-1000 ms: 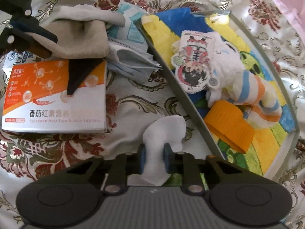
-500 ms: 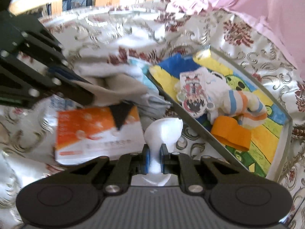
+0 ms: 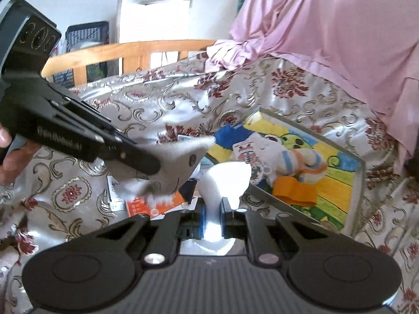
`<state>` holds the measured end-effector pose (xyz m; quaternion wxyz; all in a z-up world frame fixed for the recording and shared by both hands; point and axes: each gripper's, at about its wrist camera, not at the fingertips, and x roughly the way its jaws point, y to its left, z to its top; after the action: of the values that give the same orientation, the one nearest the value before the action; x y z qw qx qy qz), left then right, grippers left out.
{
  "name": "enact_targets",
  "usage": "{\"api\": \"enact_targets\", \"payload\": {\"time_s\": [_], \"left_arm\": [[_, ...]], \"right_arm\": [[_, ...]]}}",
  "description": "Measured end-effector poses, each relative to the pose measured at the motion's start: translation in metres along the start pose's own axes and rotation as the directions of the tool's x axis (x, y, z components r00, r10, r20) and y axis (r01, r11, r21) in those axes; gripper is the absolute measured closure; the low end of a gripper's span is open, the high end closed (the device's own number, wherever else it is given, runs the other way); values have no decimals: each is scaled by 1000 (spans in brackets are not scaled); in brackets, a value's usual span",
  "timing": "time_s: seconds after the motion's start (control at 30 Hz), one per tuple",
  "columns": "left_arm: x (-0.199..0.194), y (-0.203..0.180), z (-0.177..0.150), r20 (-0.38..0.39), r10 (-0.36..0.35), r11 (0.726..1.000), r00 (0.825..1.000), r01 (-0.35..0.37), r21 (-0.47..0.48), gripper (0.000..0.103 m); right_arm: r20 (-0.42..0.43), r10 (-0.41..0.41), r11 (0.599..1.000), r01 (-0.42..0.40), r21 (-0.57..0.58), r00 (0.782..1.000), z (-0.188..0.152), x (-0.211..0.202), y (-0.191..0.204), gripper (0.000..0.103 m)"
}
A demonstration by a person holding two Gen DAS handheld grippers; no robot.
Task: Organize soft objects
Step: 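Carry the beige cloth and white pad onto the tray and open both tools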
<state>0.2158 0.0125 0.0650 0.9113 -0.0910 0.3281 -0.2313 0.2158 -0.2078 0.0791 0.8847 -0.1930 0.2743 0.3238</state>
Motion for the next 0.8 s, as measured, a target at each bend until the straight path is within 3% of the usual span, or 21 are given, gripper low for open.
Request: {"api": "enact_targets", "payload": {"time_s": [0.2,0.4,0.8], "left_arm": [[-21,-16,15,57,-57,998,997,58,-22,99],[-29,-25,30,91,-58,998,994,61,-29,99],[2,-34,86,175,-90,996,980,91,3,99]], "right_arm": [[27,-34,999,33,36,999,-2,-26,-6,91],[47,-59,998,58,32,997,3,-38,-10,91],[102,-128,991,124,41,987,34,-25,-47,90]]}}
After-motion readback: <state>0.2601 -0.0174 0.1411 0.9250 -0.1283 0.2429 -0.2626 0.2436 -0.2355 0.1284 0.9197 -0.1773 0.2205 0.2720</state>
